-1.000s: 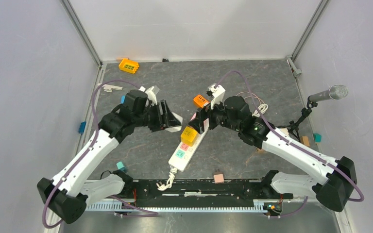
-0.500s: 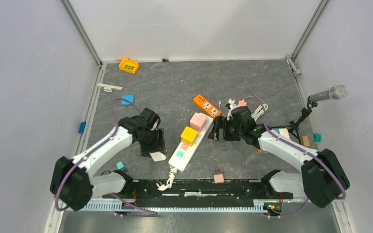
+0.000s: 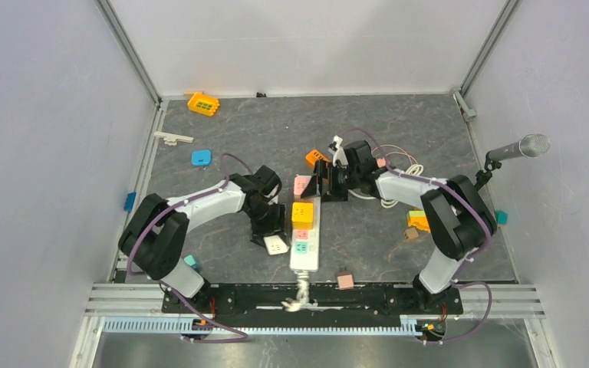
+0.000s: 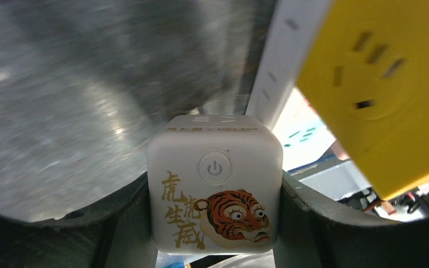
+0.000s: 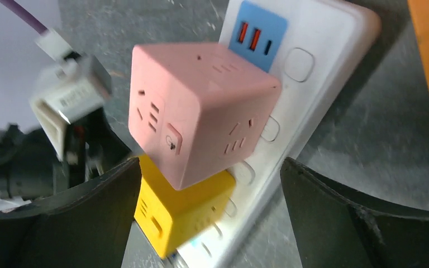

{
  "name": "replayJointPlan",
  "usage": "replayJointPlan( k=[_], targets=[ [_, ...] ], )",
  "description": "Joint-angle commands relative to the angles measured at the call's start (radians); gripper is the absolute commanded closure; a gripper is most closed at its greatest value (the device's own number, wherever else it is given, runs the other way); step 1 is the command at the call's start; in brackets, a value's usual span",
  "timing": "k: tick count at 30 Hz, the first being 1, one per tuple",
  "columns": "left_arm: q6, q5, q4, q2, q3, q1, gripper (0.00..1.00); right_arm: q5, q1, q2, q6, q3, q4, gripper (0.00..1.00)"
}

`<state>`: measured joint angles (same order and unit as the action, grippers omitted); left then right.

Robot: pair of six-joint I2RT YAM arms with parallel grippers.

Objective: Insert the plug
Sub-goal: Move the socket to the center of the board, then insert the plug into the socket.

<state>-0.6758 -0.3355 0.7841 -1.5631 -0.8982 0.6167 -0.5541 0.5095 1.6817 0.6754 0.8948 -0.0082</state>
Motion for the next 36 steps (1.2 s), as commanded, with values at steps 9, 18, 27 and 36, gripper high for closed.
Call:
replayJointPlan(
  k=[9, 18, 27, 36],
  targets=[
    [0.045, 0.136, -0.055, 0.079, -0.067, 0.058, 0.98, 0.013, -0.004, 0.058, -0.176, 0.25, -0.185, 0.02],
    [0.32, 0.383, -0.02, 0.43, -0.183, 0.055, 0.98, 0.204, -0.011, -0.162, -0.331, 0.212, -0.292, 0.02],
    [0.604, 0.11, -0.546, 0.782, 0.086, 0.056, 0.98, 0.263, -0.038, -0.319, -0.338, 0.03, -0.25, 0.02],
    [0.625, -0.004, -0.717, 0.883, 0.204, 0.055, 0.98, 0.251, -0.041, -0.403, -0.295, -0.086, -0.193, 0.02]
  ],
)
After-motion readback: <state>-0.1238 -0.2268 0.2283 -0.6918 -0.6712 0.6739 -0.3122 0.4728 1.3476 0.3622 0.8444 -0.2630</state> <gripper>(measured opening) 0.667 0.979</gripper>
